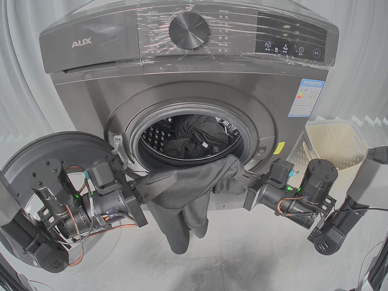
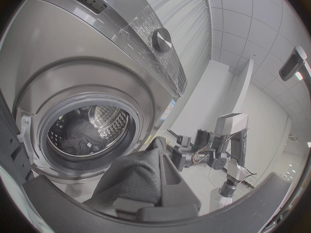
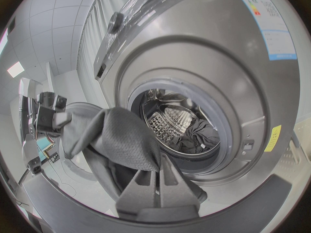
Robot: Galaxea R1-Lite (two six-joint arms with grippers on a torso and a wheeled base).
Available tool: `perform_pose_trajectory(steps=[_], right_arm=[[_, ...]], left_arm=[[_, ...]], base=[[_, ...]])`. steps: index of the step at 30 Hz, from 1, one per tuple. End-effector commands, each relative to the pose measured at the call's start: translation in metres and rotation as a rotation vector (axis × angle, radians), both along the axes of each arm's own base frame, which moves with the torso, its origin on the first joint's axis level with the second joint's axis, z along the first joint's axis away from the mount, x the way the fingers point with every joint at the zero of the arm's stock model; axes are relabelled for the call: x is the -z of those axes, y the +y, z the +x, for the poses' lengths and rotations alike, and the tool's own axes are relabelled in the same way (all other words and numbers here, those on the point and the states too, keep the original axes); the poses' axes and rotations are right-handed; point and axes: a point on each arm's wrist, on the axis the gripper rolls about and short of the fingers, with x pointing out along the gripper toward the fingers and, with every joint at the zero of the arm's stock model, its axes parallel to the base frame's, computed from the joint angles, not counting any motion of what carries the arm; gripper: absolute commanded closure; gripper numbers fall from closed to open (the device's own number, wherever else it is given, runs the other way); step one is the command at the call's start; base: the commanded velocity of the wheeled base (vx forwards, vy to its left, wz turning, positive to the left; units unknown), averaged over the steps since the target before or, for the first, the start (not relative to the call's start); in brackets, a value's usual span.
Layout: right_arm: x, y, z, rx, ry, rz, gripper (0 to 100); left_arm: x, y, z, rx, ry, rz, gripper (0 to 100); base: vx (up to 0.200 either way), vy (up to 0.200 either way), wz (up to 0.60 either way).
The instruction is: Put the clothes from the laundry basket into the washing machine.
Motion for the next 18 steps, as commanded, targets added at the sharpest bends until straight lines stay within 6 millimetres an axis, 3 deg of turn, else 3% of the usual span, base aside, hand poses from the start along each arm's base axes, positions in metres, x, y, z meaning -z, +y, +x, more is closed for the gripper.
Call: perform_pose_trajectory(steps=[1,9,18], right_arm=[[-0.020,-0.009,-0.010,0.006,-0.044,0.032,100],[-0.040,-0.017,-0.030,-0.010,-0.087,0.056,100],[-0.053,-0.008,-0.044,-0.059,-0.120,0.085,100]], left_arm=[[0.006,0.002,-0.008,0.020,0.026,0.018,0],[0.021,-0.002,0.001,0.010,0.074,0.049,0],[0.039,-0.007,0.008,0.010,0.128,0.087,0]], base=[[0.000,0.000,0.00],[0.000,0.000,0.00],[0.000,0.000,0.00]])
